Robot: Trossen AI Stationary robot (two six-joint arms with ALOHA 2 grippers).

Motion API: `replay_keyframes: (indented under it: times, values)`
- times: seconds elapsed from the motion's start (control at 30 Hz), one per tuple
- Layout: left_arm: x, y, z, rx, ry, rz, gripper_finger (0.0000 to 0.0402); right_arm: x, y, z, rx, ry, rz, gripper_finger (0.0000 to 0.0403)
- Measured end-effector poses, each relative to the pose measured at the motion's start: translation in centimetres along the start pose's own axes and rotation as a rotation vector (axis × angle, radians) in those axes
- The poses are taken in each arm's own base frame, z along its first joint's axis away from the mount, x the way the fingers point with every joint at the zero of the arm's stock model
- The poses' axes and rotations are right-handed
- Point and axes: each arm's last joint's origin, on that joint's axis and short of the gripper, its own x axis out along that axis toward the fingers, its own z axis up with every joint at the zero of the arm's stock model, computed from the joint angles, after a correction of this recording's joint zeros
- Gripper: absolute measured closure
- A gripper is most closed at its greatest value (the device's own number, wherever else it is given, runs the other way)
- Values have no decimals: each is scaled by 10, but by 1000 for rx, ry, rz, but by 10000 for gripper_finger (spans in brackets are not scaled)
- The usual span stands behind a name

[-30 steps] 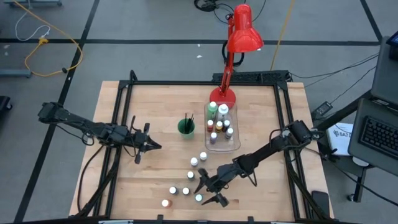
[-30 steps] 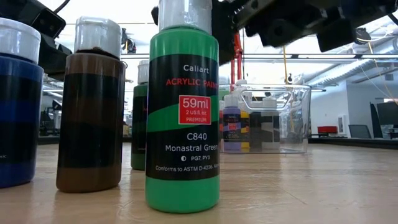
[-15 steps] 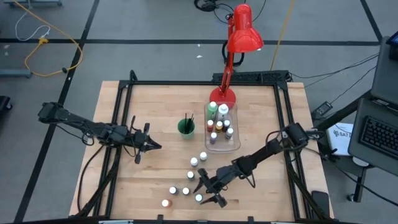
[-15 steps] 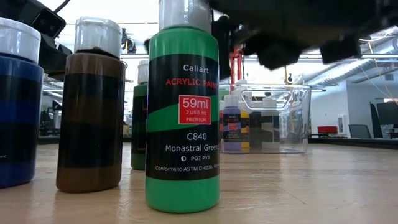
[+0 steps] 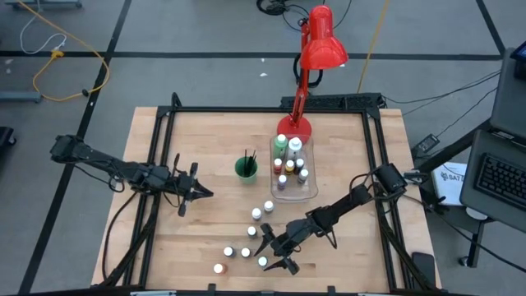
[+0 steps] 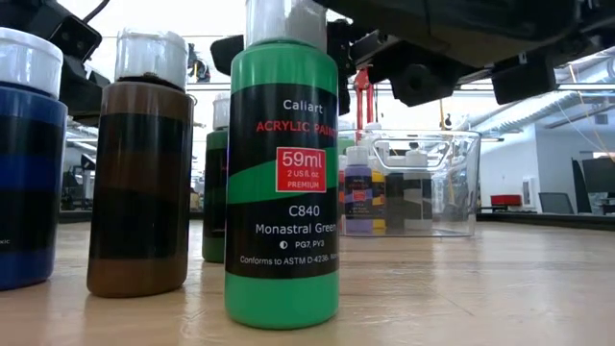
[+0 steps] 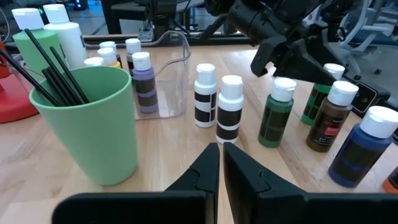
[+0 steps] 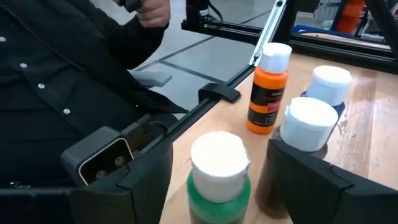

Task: Pick & Place Paint Supplies
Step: Put the bottom small green paint bottle into the transparent bin

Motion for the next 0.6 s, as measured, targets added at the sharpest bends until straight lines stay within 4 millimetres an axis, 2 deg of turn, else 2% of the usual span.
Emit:
replay_keyframes:
  times: [0.17, 0.4, 0.5, 0.6]
  values:
    - [0, 0, 0, 0, 1, 0, 378, 0, 0, -1, 5, 12, -1, 189]
    - [0, 0, 0, 0, 1, 0, 378, -1, -1, 0, 4, 7, -3, 274]
    - [0, 0, 0, 0, 1, 1, 378, -6, -1, 13, -14, -11, 11, 294]
    - [0, 0, 0, 2, 1, 1, 378, -23, 3, 45, -71, -34, 48, 294]
